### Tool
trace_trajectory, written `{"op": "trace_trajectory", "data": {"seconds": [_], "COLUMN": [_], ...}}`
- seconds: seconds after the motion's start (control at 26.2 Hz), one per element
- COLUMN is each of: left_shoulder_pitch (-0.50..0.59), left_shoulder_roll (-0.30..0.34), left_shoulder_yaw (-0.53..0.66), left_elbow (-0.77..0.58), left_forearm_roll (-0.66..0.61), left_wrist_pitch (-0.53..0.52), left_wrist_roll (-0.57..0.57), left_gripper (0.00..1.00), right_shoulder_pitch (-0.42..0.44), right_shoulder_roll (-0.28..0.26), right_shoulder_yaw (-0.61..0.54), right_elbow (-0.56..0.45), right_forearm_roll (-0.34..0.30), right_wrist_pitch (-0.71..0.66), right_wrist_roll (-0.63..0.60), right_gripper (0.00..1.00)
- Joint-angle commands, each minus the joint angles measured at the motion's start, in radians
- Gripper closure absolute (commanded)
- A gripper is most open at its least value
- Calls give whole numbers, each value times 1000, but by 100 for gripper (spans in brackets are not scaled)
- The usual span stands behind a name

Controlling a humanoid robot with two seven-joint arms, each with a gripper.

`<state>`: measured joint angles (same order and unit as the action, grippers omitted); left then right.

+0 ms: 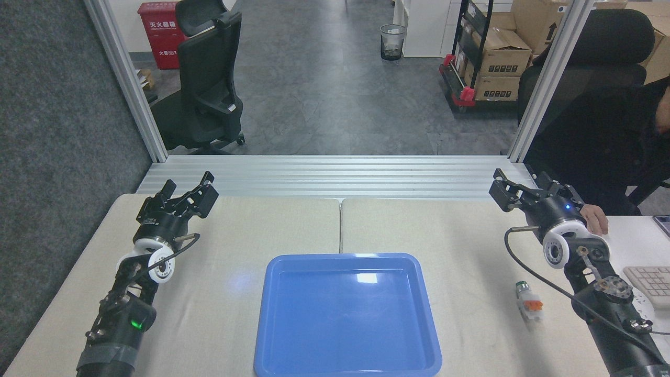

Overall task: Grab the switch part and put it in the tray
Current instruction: 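Lower the right gripper over the switch part and close on it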

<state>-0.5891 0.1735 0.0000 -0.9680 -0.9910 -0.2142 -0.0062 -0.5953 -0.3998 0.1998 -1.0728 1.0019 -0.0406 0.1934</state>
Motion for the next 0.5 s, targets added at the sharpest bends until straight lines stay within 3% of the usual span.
{"op": "trace_trajectory", "data": {"seconds": [0.0, 0.11, 0.27, 0.46], "left_shoulder_pitch": [0, 0, 0, 0], "left_shoulder_roll": [0, 0, 0, 0], "left_shoulder_yaw": [-23, -23, -23, -23], "left_elbow": [0, 0, 0, 0], "left_forearm_roll": [0, 0, 0, 0], "left_wrist_pitch": [-1, -1, -1, -1], "left_wrist_roll": [-1, 0, 0, 0], "left_gripper": [0, 0, 0, 0], "right_shoulder_pitch": [8, 38, 205, 345], "right_shoulder_roll": [-20, -24, -66, -97], "right_shoulder_yaw": [0, 0, -66, -76], "right_elbow": [-15, -74, -163, -156], "right_forearm_roll": [-5, -5, -9, -6], "right_wrist_pitch": [-2, -1, -2, -4], "right_wrist_roll": [-8, -9, -9, -12], "right_gripper": [0, 0, 0, 0]}}
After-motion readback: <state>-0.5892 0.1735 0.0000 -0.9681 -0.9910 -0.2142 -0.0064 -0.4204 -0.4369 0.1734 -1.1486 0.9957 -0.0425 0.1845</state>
